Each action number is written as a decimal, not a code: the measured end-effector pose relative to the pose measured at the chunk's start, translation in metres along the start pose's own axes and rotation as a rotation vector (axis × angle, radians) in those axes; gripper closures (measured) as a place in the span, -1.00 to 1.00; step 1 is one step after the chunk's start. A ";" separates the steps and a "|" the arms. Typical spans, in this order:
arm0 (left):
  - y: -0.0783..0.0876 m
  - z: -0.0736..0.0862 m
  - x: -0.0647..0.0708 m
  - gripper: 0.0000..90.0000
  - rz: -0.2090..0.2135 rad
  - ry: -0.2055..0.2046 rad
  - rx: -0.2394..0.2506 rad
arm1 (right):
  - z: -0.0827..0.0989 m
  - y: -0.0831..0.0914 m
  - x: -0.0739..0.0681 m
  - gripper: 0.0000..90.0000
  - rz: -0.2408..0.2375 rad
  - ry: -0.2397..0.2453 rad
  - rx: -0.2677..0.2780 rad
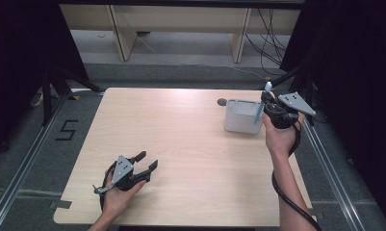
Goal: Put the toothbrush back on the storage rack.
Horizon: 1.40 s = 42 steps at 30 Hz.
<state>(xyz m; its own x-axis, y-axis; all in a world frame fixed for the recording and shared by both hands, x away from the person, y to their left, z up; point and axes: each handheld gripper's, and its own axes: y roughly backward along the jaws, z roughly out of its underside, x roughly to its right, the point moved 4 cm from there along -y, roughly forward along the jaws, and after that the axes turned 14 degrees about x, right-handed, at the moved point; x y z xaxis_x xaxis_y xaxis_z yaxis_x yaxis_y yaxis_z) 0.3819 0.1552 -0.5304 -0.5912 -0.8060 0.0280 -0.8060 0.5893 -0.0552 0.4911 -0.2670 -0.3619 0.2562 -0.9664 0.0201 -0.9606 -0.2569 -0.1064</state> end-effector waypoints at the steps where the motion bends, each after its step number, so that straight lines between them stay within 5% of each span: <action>1: 0.000 0.000 0.000 -0.11 0.000 0.000 0.000 | -0.001 0.000 0.001 0.88 0.005 0.007 -0.003; 42: 0.000 0.000 0.000 -0.10 0.001 0.007 0.000 | -0.013 -0.022 0.024 0.88 0.068 0.020 0.017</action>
<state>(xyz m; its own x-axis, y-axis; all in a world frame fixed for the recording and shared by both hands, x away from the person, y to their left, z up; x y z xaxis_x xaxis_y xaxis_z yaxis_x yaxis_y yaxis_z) 0.3821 0.1550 -0.5304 -0.5922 -0.8050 0.0354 -0.8055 0.5901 -0.0550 0.5175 -0.2847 -0.3458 0.1880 -0.9816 0.0319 -0.9737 -0.1905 -0.1251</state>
